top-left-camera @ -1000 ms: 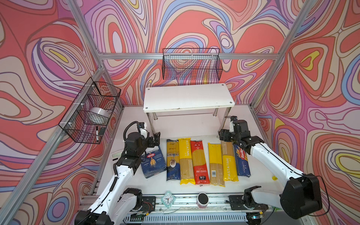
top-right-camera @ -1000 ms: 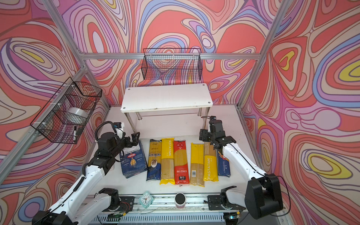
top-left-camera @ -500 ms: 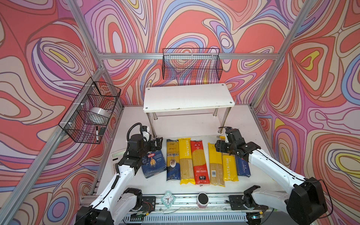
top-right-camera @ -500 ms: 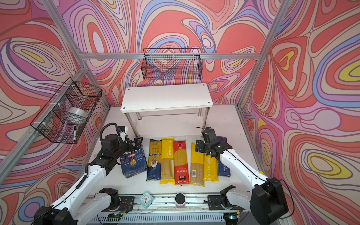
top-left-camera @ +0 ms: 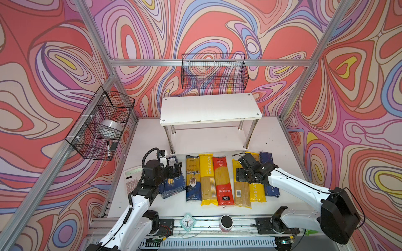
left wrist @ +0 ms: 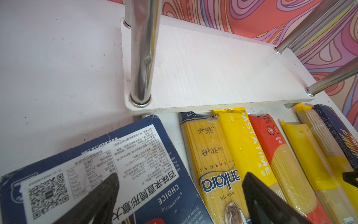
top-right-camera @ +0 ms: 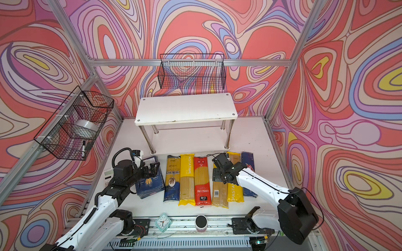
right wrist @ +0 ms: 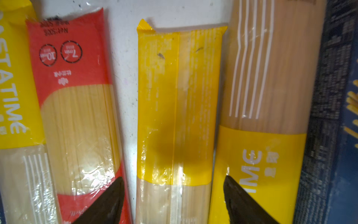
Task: Arrange pasta packages on shelves
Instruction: Pick up the pasta bag from the center of the table.
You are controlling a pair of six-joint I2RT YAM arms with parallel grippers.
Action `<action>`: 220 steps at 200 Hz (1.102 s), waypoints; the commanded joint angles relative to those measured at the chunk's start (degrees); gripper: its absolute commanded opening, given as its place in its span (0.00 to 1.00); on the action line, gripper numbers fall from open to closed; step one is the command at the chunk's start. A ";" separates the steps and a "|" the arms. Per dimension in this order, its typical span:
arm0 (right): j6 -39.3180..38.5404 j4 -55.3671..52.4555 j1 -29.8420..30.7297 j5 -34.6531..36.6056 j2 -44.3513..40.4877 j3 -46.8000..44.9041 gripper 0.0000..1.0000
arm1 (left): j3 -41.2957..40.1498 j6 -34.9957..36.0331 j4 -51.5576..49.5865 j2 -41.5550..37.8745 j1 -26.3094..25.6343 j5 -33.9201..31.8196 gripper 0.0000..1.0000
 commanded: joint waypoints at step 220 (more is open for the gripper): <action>4.22 7.60 2.22 2.95 7.60 -6.50 0.84 | 0.76 4.10 0.39 -0.49 -0.39 -3.35 1.00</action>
